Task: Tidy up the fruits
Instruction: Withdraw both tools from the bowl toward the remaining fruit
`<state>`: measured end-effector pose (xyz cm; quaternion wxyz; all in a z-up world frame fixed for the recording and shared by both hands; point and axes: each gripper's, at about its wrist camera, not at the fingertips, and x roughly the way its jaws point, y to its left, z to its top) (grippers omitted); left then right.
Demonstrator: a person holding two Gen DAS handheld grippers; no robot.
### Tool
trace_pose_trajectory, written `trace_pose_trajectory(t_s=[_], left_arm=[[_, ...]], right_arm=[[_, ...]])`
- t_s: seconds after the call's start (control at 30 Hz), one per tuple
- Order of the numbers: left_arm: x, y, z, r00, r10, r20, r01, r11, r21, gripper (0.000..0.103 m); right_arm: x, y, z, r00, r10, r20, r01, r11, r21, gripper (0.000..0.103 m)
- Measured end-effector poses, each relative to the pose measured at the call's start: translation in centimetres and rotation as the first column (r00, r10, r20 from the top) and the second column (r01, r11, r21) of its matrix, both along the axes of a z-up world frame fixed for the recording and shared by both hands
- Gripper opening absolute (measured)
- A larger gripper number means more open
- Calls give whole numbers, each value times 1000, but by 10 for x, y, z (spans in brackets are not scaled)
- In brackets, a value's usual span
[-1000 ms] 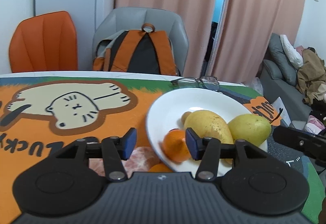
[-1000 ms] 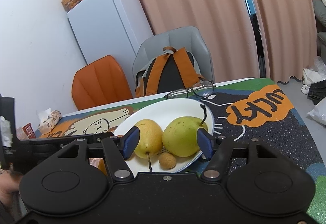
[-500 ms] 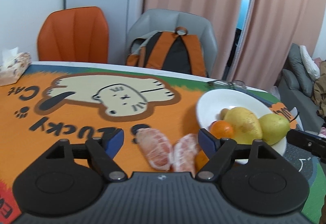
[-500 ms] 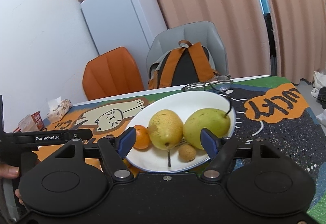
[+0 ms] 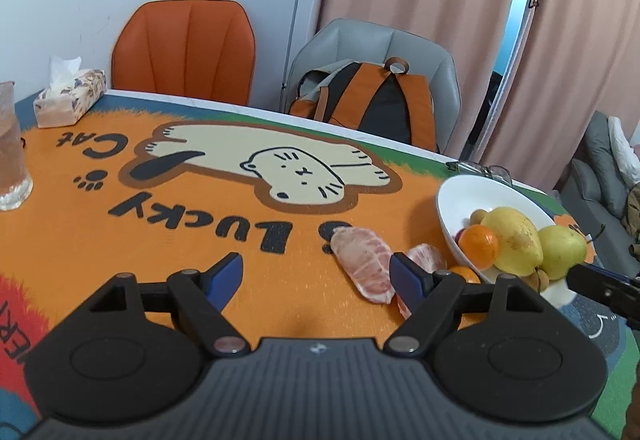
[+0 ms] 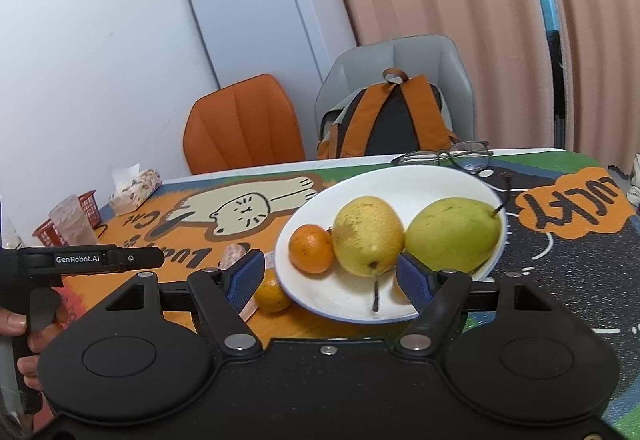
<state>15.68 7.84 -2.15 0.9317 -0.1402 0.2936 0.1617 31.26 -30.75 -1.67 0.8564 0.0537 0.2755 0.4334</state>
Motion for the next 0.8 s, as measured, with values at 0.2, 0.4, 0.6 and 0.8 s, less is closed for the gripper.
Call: trace_pose_trajectory(t_s=[0.2, 0.4, 0.6, 0.8], left_arm=[[-10, -9, -5, 1000, -6, 11, 6, 1000, -17, 79], [-15, -21, -16, 1000, -24, -4, 24, 999, -45, 78], [-17, -30, -23, 999, -38, -13, 37, 997, -64, 75], [-14, -38, -29, 998, -59, -14, 58, 996, -75, 66]], right_arm=[[-9, 12, -4, 999, 46, -1, -46, 999, -23, 72], [-20, 24, -6, 996, 86, -3, -86, 995, -50, 70], [-24, 32, -10, 993, 113, -31, -114, 991, -63, 66], [-22, 34, -16, 990, 114, -89, -118, 992, -45, 60]])
